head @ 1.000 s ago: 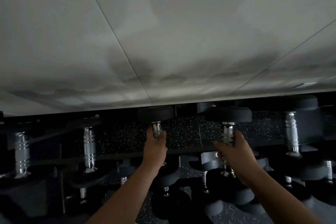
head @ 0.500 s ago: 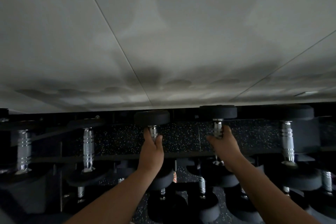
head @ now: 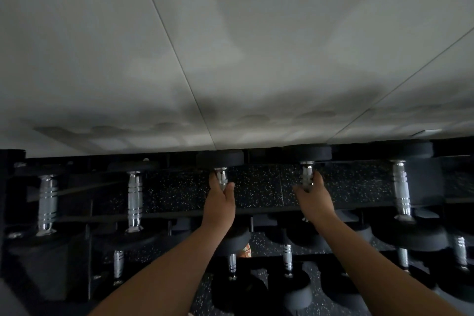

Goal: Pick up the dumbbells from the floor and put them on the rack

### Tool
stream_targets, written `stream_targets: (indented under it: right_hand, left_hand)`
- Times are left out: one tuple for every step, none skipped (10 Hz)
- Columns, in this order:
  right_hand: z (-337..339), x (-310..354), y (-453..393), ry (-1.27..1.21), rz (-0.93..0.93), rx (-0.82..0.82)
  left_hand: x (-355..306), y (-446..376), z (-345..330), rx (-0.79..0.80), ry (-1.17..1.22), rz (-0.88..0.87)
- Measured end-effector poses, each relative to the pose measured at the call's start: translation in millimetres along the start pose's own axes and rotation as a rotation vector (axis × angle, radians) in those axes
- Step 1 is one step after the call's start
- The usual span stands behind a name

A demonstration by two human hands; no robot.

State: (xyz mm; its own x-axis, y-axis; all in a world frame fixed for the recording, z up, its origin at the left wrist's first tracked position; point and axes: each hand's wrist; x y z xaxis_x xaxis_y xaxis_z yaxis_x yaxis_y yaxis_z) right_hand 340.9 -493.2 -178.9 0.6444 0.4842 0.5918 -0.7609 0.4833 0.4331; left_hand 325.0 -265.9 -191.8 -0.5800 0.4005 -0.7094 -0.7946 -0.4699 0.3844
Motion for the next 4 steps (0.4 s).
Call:
stream_targets:
  right_hand:
    - [5.1, 6.4, 10.5, 0.014, -0.003, 0.012]
    - [11.2, 9.0, 22.7, 0.016, 0.032, -0.019]
    - [18.9, 13.5, 44.4, 0.027, 0.084, -0.055]
    - [20.0, 20.6, 67.4, 0.023, 0.173, -0.104]
  left_hand:
    - [-0.8, 1.7, 2.4, -0.016, -0.006, -0.046]
    - [-1.8, 4.8, 10.2, -0.017, -0.033, -0.134]
    - [-3.8, 18.1, 24.6, 0.002, -0.057, -0.226]
    - [-6.0, 26.9, 45.0, -0.047, -0.027, -0.341]
Point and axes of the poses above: each hand's wrist, its own y-axis away from the middle knuckle, its own z-axis out of the back of the hand, x = y × z, and after that the axes turned 13 degrees about -x, right-handed
